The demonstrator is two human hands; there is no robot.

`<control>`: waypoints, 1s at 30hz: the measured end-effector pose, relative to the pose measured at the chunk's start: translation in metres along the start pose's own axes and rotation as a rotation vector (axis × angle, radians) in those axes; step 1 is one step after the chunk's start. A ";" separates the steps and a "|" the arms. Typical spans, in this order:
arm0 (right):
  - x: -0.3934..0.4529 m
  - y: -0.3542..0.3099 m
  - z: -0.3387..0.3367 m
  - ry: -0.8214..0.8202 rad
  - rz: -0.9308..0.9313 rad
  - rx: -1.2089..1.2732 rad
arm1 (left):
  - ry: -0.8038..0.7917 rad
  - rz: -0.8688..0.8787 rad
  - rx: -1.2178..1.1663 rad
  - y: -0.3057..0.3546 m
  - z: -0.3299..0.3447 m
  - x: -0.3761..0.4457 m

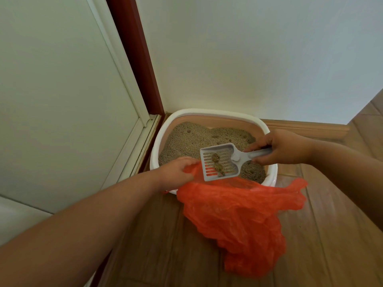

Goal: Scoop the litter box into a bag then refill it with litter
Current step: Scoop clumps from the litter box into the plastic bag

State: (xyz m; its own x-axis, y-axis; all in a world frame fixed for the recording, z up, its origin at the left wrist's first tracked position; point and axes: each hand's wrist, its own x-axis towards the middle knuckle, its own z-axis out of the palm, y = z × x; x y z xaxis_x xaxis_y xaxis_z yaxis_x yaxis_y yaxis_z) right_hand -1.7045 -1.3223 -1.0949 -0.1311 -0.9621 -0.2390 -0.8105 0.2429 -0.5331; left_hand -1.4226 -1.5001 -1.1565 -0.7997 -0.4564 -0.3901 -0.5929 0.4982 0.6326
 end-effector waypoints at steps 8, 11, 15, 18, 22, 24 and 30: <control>-0.004 -0.003 0.000 -0.109 -0.069 -0.043 | 0.028 -0.071 0.252 0.009 0.003 0.001; -0.003 -0.011 -0.002 -0.208 -0.115 -0.088 | 0.020 -0.070 0.210 0.015 0.003 -0.001; -0.001 -0.023 0.003 -0.350 -0.159 -0.162 | 0.070 -0.035 0.052 0.018 0.003 0.001; -0.001 -0.038 0.005 -0.436 -0.155 -0.208 | 0.091 -0.024 -0.044 0.018 0.005 0.001; -0.001 -0.060 0.006 -0.526 -0.211 -0.354 | 0.012 -0.089 -0.132 0.022 0.009 0.000; 0.001 -0.073 0.007 -0.525 -0.244 -0.450 | -0.041 -0.067 -0.216 0.029 0.010 -0.004; -0.004 -0.107 0.004 -0.521 -0.214 -0.664 | -0.338 -0.070 -0.168 0.033 -0.012 -0.011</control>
State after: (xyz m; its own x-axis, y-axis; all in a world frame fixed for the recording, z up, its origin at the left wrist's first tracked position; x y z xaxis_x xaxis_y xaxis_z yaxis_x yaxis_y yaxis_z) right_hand -1.6153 -1.3443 -1.0402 0.2083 -0.7600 -0.6156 -0.9745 -0.2153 -0.0639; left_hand -1.4324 -1.4877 -1.1231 -0.7602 -0.2025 -0.6173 -0.6462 0.3333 0.6865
